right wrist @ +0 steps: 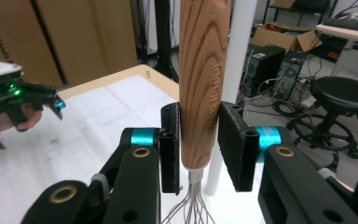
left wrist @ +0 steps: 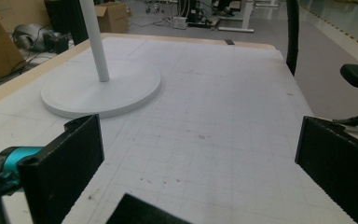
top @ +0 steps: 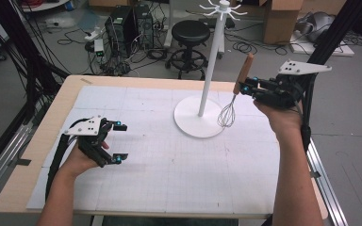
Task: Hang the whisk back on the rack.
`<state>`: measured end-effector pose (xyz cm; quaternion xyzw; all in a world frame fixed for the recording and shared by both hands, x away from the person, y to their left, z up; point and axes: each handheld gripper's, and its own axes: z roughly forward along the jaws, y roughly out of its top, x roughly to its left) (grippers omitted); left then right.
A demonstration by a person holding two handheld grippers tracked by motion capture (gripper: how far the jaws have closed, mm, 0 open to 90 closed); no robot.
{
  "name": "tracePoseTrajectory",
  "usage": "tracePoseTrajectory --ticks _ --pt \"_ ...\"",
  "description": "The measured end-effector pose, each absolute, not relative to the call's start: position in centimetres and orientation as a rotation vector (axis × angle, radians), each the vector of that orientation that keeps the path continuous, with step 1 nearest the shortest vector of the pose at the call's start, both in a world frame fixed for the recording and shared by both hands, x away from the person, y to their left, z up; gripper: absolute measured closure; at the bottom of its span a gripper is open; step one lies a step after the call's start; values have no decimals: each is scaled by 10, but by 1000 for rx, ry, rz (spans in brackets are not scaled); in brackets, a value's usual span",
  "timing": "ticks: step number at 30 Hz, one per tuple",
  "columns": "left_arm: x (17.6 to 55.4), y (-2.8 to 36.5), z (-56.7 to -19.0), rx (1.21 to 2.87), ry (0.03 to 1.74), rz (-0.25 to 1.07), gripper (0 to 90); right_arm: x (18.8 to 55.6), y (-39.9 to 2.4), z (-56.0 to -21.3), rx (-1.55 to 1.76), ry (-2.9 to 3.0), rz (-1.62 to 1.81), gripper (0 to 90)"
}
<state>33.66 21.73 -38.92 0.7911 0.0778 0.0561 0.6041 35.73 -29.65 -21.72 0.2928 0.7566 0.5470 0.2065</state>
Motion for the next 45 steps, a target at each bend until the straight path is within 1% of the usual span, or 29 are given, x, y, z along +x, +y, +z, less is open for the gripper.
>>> tracePoseTrajectory --ticks 13,25,45 --pt "336 219 -388 1823 178 132 16 394 -298 -181 917 2048 1479 706" --pt "335 222 -388 1816 184 134 17 432 -303 -169 1025 2021 1426 706" --pt "334 220 -388 1826 183 131 16 445 -289 -146 1011 2047 1341 706"
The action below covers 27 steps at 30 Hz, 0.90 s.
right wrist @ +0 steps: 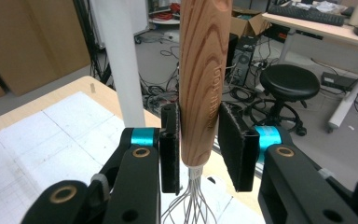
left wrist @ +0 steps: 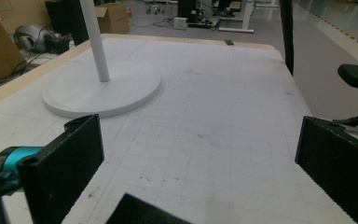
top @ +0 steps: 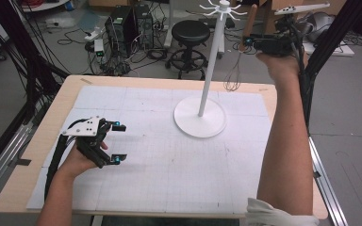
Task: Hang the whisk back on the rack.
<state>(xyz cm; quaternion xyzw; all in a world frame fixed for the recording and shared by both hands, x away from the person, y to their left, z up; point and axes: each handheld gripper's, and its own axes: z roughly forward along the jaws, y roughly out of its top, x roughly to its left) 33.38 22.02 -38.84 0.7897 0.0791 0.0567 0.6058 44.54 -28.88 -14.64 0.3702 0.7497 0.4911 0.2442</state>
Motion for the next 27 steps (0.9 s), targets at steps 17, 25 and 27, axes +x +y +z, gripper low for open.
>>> tracePoseTrajectory --ticks 17,25,27 --pt "334 220 -389 1827 179 129 16 449 -274 -150 975 2090 1321 706" --pt "333 221 -389 1825 180 131 16 452 -265 -155 969 2110 1316 706" --pt "333 221 -389 1823 184 129 16 453 -264 -157 970 2112 1334 704"
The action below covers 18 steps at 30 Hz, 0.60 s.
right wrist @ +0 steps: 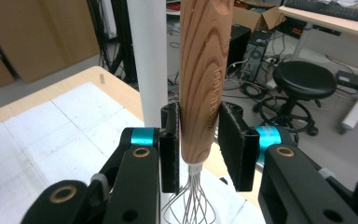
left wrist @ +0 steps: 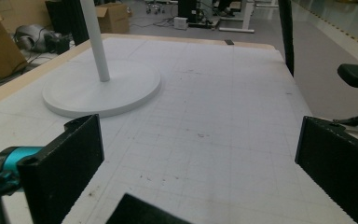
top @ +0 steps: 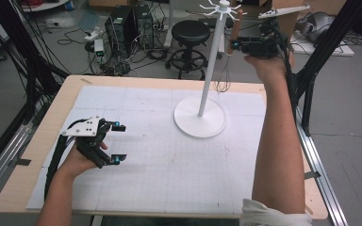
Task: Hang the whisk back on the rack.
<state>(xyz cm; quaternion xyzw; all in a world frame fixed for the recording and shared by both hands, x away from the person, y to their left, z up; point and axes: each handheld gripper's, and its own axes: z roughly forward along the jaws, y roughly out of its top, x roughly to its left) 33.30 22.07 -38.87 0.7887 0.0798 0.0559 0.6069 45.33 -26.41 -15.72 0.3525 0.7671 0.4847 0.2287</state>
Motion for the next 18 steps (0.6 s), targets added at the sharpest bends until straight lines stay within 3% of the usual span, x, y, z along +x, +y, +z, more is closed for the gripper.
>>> tracePoseTrajectory --ticks 5,9,18 --pt "333 220 -389 1823 183 130 17 453 -265 -161 971 2099 1374 687" --pt "333 220 -389 1828 180 130 16 446 -270 -163 960 2072 1377 588" --pt "333 220 -389 1828 180 130 17 416 -277 -179 900 2084 1409 467"
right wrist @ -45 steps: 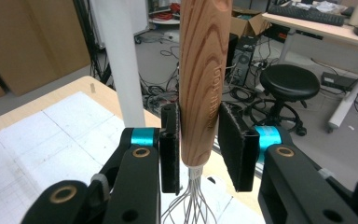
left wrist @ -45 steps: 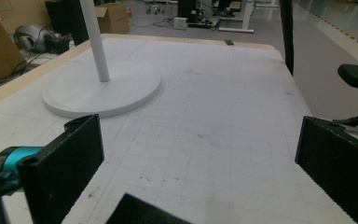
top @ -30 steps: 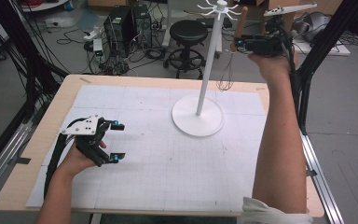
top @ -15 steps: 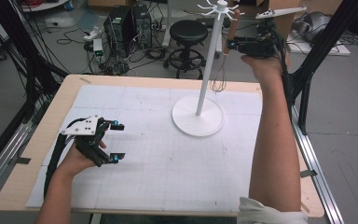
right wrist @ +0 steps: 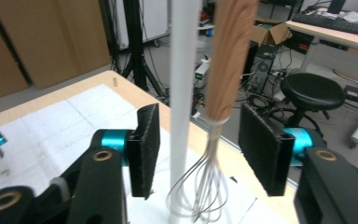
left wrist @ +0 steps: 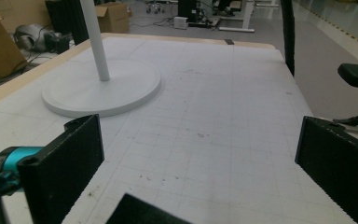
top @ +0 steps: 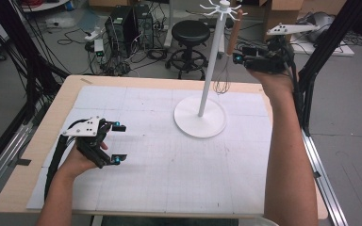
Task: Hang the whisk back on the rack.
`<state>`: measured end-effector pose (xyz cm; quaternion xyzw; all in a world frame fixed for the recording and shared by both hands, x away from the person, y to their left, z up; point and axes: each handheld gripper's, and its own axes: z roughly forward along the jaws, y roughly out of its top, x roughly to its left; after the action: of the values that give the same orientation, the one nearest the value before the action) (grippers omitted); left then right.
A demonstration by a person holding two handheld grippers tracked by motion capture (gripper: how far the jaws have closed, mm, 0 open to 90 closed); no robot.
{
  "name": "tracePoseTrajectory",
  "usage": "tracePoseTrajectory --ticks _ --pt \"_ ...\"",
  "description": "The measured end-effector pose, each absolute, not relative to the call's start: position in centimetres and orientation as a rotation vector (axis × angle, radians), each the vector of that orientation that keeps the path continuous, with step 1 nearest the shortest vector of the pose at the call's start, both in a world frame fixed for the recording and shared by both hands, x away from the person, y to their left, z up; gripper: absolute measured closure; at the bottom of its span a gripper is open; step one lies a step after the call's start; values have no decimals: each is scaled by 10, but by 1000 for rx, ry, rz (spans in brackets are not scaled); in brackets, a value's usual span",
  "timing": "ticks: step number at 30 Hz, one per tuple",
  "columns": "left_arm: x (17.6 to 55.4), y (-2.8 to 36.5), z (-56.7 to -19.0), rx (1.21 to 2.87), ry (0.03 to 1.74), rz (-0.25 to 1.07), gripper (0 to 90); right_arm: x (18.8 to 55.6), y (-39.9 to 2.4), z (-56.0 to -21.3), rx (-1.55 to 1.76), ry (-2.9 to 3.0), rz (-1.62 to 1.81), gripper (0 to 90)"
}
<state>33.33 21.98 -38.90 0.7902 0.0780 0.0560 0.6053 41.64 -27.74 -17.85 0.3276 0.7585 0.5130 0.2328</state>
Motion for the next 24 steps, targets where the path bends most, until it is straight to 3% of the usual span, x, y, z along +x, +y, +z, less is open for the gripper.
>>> tracePoseTrajectory --ticks 15,24 --pt "337 219 -390 1816 187 125 16 377 -271 -205 781 2125 1471 333" --pt "338 217 -390 1820 197 126 16 349 -265 -244 727 2168 1503 270"
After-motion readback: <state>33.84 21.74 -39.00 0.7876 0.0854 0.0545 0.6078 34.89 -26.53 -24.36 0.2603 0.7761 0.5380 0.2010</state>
